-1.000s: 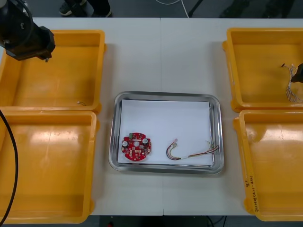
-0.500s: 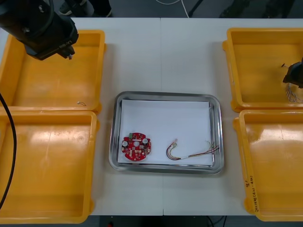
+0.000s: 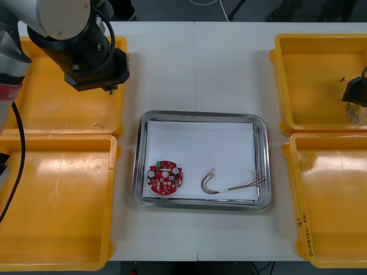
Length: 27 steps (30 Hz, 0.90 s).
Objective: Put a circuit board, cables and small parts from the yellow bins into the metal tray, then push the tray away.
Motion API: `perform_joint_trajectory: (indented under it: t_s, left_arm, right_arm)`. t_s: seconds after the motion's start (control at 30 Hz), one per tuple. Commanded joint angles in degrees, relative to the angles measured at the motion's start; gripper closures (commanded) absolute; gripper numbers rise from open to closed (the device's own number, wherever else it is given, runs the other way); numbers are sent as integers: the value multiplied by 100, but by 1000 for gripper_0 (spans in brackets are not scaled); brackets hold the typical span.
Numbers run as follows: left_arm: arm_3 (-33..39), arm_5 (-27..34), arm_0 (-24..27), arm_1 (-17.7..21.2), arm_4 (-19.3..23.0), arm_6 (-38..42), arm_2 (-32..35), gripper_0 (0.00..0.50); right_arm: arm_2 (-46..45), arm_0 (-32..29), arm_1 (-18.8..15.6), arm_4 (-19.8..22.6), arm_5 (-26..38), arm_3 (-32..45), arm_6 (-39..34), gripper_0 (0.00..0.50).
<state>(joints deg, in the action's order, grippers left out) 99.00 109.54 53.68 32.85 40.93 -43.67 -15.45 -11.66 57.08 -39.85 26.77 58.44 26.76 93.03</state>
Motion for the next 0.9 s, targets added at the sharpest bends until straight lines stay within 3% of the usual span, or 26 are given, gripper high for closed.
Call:
perform_joint_trajectory:
  t_s: [0.03,0.67,0.77,0.83,0.87,0.9]
  left_arm:
    - [198,46,107,-209,-85,-1,-336,500]
    - [-30,-99,-297,-1378,-1069,-212,-626,500]
    - [-241,-337,-288,-1457,-1192,-247,-872,500]
    - [-426,-609,-288,-1501,-1307,-256,-1109,500]
    - [-478,-688,-288,-1510,-1324,-247,-1162,500]
    - [-575,-846,-288,-1545,-1351,-256,-1224,500]
  right_arm:
    - [111,58,91,-49,-114,58,-206,0]
    - [111,-259,170,180,-334,58,-145,2]
    - [111,-285,170,215,-351,66,-110,185]
    - [111,-320,162,268,-351,66,-101,432]
    - [111,-329,170,285,-351,58,-101,484]
    - [111,-338,170,294,-360,58,-83,500]
